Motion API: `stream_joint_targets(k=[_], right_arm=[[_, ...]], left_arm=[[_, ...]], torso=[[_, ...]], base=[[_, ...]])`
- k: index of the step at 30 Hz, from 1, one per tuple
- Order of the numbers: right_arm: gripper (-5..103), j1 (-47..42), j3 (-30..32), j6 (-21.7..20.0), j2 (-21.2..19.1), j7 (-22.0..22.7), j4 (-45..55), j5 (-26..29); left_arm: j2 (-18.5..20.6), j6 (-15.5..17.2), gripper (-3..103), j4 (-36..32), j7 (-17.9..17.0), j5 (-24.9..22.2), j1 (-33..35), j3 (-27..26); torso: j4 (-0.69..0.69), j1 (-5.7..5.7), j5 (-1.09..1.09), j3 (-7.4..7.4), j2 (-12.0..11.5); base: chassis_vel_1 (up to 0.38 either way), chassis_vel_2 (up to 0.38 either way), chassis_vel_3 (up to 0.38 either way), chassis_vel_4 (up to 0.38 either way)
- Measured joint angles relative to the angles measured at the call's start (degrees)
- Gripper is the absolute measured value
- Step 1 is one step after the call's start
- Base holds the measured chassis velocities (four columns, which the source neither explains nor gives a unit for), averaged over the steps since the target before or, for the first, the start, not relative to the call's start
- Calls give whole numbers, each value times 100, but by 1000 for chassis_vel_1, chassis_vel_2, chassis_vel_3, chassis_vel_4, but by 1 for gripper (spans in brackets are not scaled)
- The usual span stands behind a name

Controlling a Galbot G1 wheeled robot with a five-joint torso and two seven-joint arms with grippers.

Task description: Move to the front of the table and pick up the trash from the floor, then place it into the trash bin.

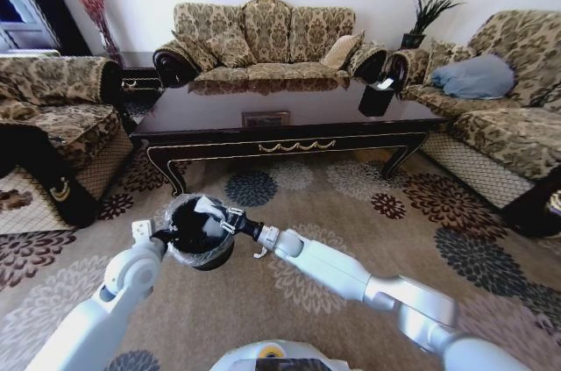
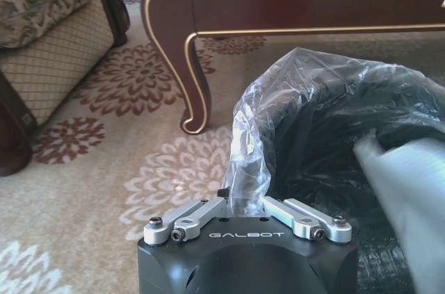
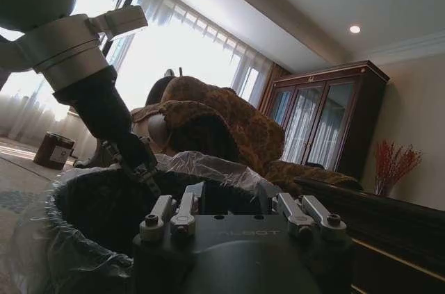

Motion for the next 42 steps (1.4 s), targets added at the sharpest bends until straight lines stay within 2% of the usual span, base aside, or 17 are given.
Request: stream_joint_targets(k=[1, 4, 5, 6, 7, 9, 12, 16, 17, 21, 22, 26, 27, 28, 31, 37, 42], right_arm=[[48, -19, 0, 7, -21, 0, 31, -15], [48, -41, 19, 15, -55, 2, 91, -10], [59, -41, 54, 15, -76, 5, 150, 48], [65, -37, 107, 10, -99, 12, 230, 154], [65, -37, 107, 10, -99, 12, 230, 154], [76, -8, 211, -25, -126, 62, 337, 292], [81, 30, 383, -109, -170, 242, 482, 459], [99, 15, 650, -403, -295, 838, 600, 569], [99, 15, 650, -403, -295, 838, 600, 569], [100, -153, 697, -1155, -560, 1564, 522, 617], [100, -271, 695, -1329, -687, 1736, 514, 694], [100, -459, 580, -1615, -843, 1897, 482, 894], [100, -527, 459, -1847, -887, 1947, 455, 991], [100, -527, 459, -1847, -887, 1947, 455, 991], [100, -645, 81, -2302, -874, 2054, 199, 1090], [100, -672, -350, -2390, -615, 1962, -337, 925], [100, -672, -1097, -2367, -329, 1742, -893, 829]], left_arm=[[7, 0, 2, -27, 0, -4, 55, -76], [9, 0, 2, -85, 3, -6, 170, -207], [7, -1, 2, -126, 13, -5, 261, -292], [-4, -2, 2, -159, 25, 3, 348, -372], [-4, -2, 2, -159, 25, 3, 348, -372], [-21, -1, 2, -181, 44, 16, 472, -506], [-14, -2, 2, -181, 39, 24, 610, -748], [142, -49, 2, -167, 20, 8, 779, -1132], [142, -49, 2, -167, 20, 8, 779, -1132], [360, -50, 2, -243, -98, -120, 820, -1341], [484, -47, 2, -245, -110, -213, 744, -1341], [649, -45, 2, -261, -121, -319, 708, -1386], [715, -43, 2, -284, -125, -389, 724, -1462], [715, -43, 2, -284, -125, -389, 724, -1462], [841, -41, 2, -300, -174, -545, 725, -1608], [811, -41, 2, -353, -174, -591, 743, -1693], [655, -39, 2, -444, -176, -596, 759, -1730]], torso=[[0, 0, 0, 0, 0], [0, 0, 0, 0, 0], [0, 0, 0, 0, 0], [0, 0, 0, 0, 0], [0, 0, 0, 0, 0], [-1, 0, 0, 0, 0], [2, 0, -1, 0, 0], [0, 0, -1, 0, 1], [0, 0, -1, 0, 1], [4, 0, -1, 0, 1], [0, 0, 0, 0, 1], [-5, 0, 0, 0, 1], [-5, 0, 1, 1, 0], [-5, 0, 1, 1, 0], [2, 0, 0, 0, 1], [0, 0, 0, 0, 1], [1, 0, 0, 0, 1]], base=[[0, 0, 0, 0], [0, 0, 0, 0], [0, 0, 0, 0], [0, 0, 0, 0], [0, 0, 0, 0], [0, 0, 0, 0], [0, 0, 0, 0], [0, 0, 0, 0], [0, 0, 0, 0], [0, 0, 0, 0], [0, 0, 0, 0], [0, 0, 0, 0], [0, 0, 0, 0], [0, 0, 0, 0], [0, 0, 0, 0], [0, 0, 0, 0], [0, 0, 0, 0]])
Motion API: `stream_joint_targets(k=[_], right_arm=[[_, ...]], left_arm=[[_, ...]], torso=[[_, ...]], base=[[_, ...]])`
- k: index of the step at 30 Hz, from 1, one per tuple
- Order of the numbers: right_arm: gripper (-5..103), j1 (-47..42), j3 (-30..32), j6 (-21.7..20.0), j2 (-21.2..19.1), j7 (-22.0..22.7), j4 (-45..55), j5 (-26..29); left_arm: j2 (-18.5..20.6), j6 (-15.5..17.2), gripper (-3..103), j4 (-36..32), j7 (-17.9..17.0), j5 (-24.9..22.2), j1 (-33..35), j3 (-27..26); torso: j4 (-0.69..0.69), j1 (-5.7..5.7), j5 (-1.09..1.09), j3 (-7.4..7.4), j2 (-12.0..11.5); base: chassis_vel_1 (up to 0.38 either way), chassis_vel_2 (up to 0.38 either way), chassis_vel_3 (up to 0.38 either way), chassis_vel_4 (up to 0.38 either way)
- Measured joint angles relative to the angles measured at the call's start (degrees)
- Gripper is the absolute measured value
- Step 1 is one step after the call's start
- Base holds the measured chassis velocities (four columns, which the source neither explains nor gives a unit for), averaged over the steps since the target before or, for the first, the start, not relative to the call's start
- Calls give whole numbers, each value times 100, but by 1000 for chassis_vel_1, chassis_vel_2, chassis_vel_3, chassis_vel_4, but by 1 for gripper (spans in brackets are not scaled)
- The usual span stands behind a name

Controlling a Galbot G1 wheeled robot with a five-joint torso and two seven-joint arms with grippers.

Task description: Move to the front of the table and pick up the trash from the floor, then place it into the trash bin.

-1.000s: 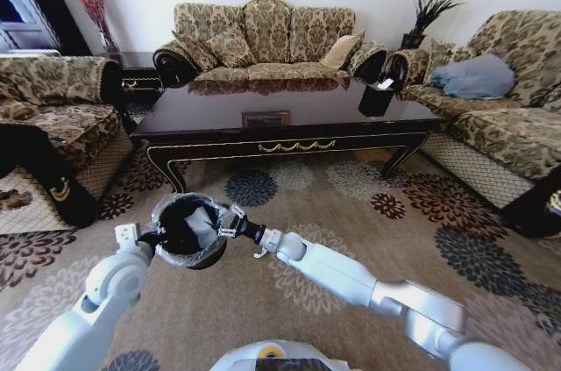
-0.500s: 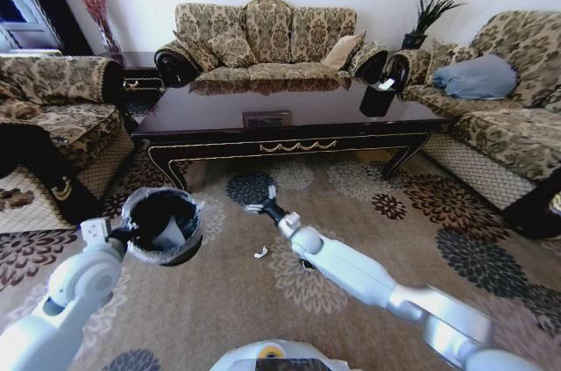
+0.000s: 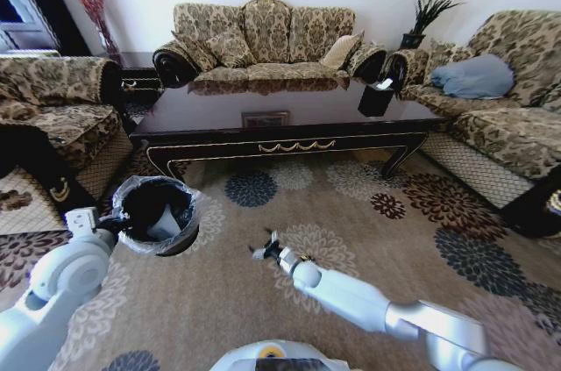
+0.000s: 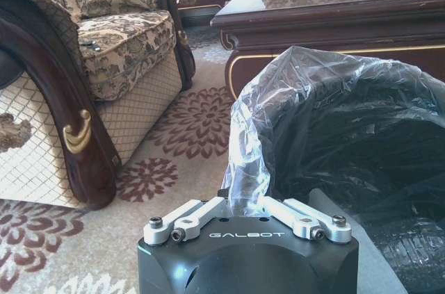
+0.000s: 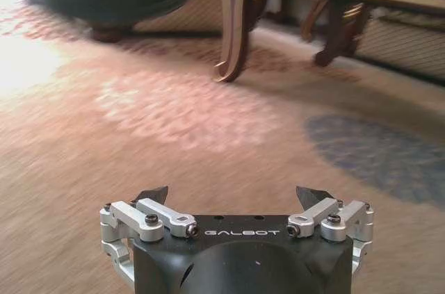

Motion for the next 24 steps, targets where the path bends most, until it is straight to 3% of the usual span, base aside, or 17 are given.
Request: stream_joint_targets(k=[6, 9, 14, 20, 24], right_arm=[[100, 0, -333, -103, 133, 2, -149, 381], [100, 4, -411, -389, 212, 137, -199, 1118], [100, 39, -304, -750, 343, 468, -272, 1842], [100, 92, -172, -1285, 520, 1022, -426, 2248], [100, 130, -64, -1427, 705, 1053, -695, 2358]], left_arm=[[-83, 3, 2, -62, 2, 27, 17, -3], [-90, 7, 2, -73, 2, 41, 17, -37], [-64, 7, 2, -61, 8, 53, 33, -67], [-65, 7, 2, -57, 12, 72, 36, -59], [-78, 7, 2, -43, 20, 124, 52, -46]], torso=[[0, 0, -1, -1, 0], [-1, 0, -1, 0, 0], [0, 0, 0, 0, 0], [-1, 0, 0, 0, 0], [0, 0, 0, 0, 0]], base=[[0, 0, 0, 0], [0, 0, 0, 0], [0, 0, 0, 0], [0, 0, 0, 0], [0, 0, 0, 0]])
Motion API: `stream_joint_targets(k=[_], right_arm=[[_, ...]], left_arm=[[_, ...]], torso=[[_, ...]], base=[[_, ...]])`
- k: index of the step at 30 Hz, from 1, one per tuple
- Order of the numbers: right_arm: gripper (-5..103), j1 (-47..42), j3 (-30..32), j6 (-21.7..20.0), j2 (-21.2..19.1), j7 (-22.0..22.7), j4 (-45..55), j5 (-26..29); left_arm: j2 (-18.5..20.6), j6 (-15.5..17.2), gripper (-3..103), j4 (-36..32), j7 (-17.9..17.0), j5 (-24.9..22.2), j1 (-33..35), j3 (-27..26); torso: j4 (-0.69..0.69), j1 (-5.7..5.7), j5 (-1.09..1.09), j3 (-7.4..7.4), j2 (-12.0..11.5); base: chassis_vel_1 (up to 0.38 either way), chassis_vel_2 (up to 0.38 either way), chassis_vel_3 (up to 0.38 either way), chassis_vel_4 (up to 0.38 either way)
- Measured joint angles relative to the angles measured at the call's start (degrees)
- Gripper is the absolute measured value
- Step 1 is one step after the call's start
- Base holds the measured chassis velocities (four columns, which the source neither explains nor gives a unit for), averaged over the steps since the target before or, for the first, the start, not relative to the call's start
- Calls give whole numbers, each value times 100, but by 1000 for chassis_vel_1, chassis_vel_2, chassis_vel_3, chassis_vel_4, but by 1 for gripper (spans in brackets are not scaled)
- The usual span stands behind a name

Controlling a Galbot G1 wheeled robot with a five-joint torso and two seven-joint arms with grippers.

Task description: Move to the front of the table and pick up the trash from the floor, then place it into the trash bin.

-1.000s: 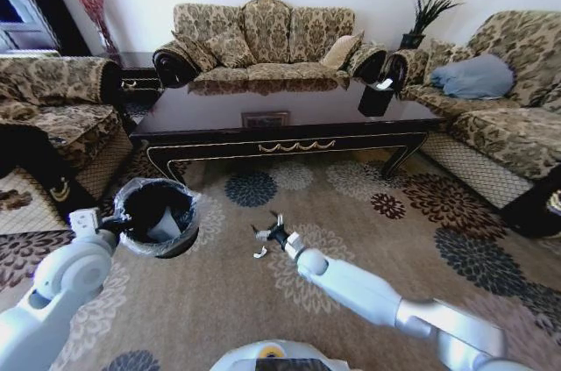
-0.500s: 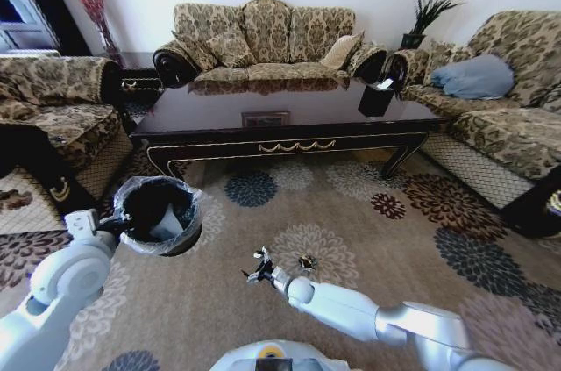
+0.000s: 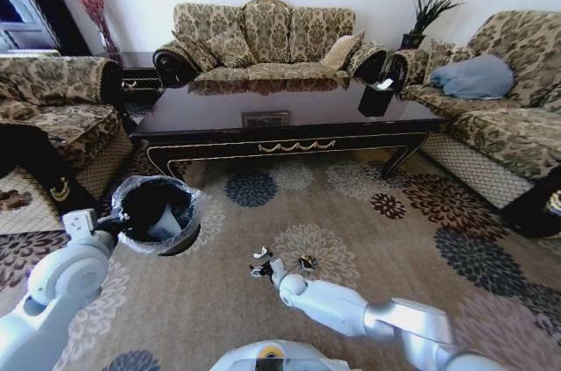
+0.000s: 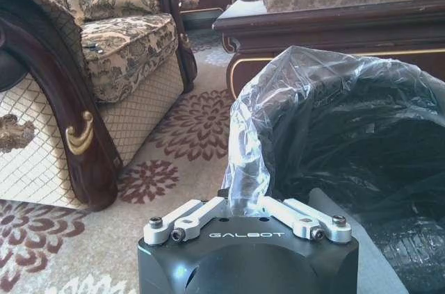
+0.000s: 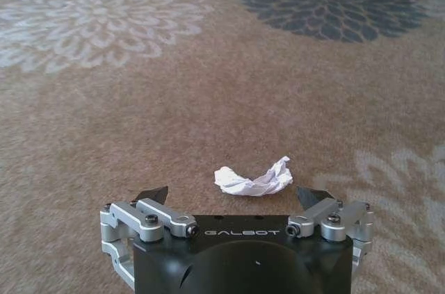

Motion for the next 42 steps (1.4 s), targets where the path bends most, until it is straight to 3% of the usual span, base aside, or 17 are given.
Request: stream_joint_targets(k=[10, 23, 25, 27, 30, 42], right_arm=[[100, 90, 214, -37, 299, -255, -623, -12], [101, 114, 327, 135, 390, -568, -998, -164], [92, 114, 329, 154, 414, -605, -1039, -186], [92, 112, 330, 166, 424, -625, -1058, -206], [79, 100, 330, 200, 444, -694, -1120, -289], [70, 69, 328, 250, 435, -755, -1176, -415]], left_arm=[[-32, 0, 2, -42, 10, 31, 73, -28], [-46, 0, 2, -47, 9, 44, 74, -21], [-46, 0, 2, -47, 9, 49, 75, -19], [-46, 0, 2, -47, 9, 50, 76, -19], [-46, 0, 2, -45, 9, 53, 80, -16], [-65, 0, 2, -15, 7, 76, 72, 33]], torso=[[0, 0, 0, 0, 0], [0, 0, 0, 0, 0], [0, 0, 0, 0, 0], [0, 0, 0, 0, 0], [0, 0, 0, 0, 0], [0, 0, 0, 0, 0]], base=[[0, 0, 0, 0], [0, 0, 0, 0], [0, 0, 0, 0], [0, 0, 0, 0], [0, 0, 0, 0], [0, 0, 0, 0]])
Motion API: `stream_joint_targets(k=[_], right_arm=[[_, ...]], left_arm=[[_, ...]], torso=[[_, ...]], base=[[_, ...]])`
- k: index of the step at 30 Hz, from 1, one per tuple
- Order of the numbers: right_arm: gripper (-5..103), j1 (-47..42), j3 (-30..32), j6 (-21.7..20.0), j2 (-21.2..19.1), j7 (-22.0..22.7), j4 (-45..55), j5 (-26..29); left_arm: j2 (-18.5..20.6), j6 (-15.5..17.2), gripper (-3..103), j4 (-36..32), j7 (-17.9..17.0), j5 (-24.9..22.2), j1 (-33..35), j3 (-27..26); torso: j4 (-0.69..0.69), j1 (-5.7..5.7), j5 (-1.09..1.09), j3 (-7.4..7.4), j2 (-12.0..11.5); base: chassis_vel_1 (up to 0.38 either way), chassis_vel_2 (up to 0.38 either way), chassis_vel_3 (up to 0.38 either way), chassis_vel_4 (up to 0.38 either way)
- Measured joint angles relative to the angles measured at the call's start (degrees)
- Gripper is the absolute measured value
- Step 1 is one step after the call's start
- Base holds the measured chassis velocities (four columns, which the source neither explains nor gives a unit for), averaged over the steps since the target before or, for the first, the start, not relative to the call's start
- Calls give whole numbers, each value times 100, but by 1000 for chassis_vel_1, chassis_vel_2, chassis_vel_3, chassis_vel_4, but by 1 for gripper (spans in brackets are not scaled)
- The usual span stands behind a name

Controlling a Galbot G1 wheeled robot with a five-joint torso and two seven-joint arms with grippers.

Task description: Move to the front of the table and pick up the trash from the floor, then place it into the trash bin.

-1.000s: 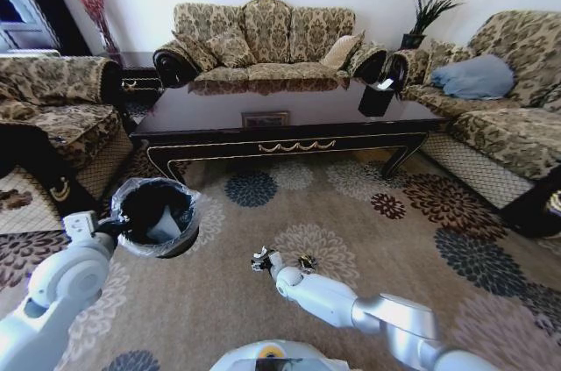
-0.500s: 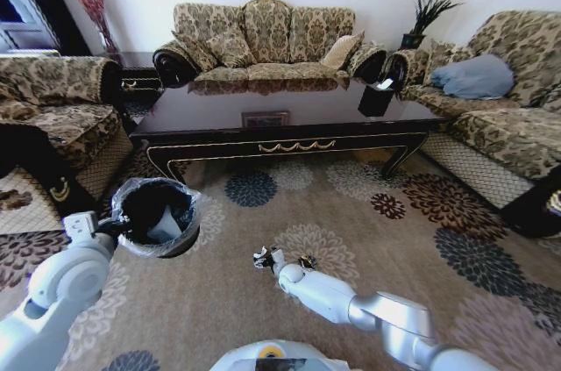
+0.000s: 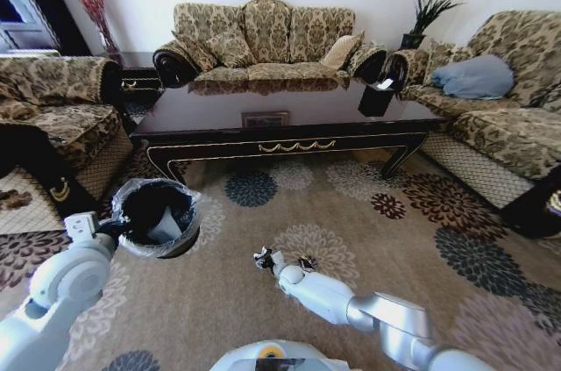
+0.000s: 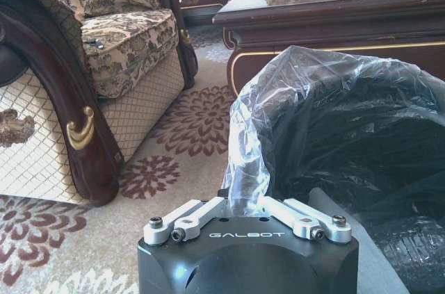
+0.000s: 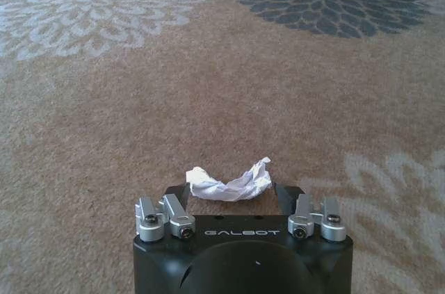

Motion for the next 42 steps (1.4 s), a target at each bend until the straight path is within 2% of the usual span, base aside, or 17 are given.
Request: stream_joint_targets(k=[2, 4, 7, 15, 16, 17, 19, 21, 24, 26, 27, 33, 37, 42], right_arm=[[68, -3, 0, 8, -3, -7, 0, -14], [58, -4, -2, 21, 0, -17, -7, -32], [52, -3, -5, 36, 12, -30, -18, -45], [46, 7, -18, 69, 25, -57, -49, -96], [41, 14, -20, 79, 22, -70, -49, -118], [41, 17, -21, 88, 16, -76, -49, -133], [31, 17, -21, 102, 5, -83, -44, -153], [31, 17, -19, 106, -3, -85, -37, -160], [14, 5, -2, 133, -71, -112, 53, -213], [14, 1, 4, 138, -93, -115, 85, -223], [4, -11, 26, 148, -161, -116, 215, -229], [0, -41, 218, 277, -475, -89, 907, -328], [0, -33, 463, 482, -738, -153, 1297, -608], [0, 71, 814, 694, -1294, -276, 2059, -808]], left_arm=[[-10, 0, 2, 14, 0, 26, -4, 17], [-17, 0, 2, 26, 0, 38, -12, 35], [-13, 0, 2, 33, 1, 40, -14, 39], [35, -1, 2, 43, 2, 41, -9, 37], [41, -1, 2, 44, 2, 41, -6, 37], [43, -1, 2, 44, 2, 41, -5, 37], [45, -1, 2, 43, 2, 41, -3, 37], [45, -1, 2, 44, 2, 41, -3, 37], [46, -1, 2, 45, 3, 48, -2, 48], [46, -1, 2, 50, 5, 52, -2, 53], [46, -1, 2, 61, 6, 58, -2, 59], [47, -2, 2, 128, 7, 79, -35, 96], [11, -5, 2, 168, 5, 89, -51, 142], [-91, -5, 2, 179, 9, 90, -53, 235]], torso=[[0, 0, 0, 0, 0], [0, 0, 0, 0, 0], [0, 0, 0, 0, 0], [0, 0, 0, 0, 0], [0, 0, 0, 0, 0], [0, 0, 0, 0, 0], [1, 0, 0, 0, 0], [0, 0, 0, 0, 0], [1, 0, 0, 0, 0], [0, 0, 0, 0, -1], [0, 0, 0, 0, -1], [1, 0, 1, 0, -1], [0, 0, 1, 0, -1], [0, 0, 0, 0, -1]], base=[[0, 0, 0, 0], [0, 0, 0, 0], [0, 0, 0, 0], [0, 0, 0, 0], [0, 0, 0, 0], [0, 0, 0, 0], [0, 0, 0, 0], [0, 0, 0, 0], [0, 0, 0, 0], [0, 0, 0, 0], [0, 0, 0, 0], [0, 0, 0, 0], [0, 0, 0, 0], [0, 0, 0, 0]])
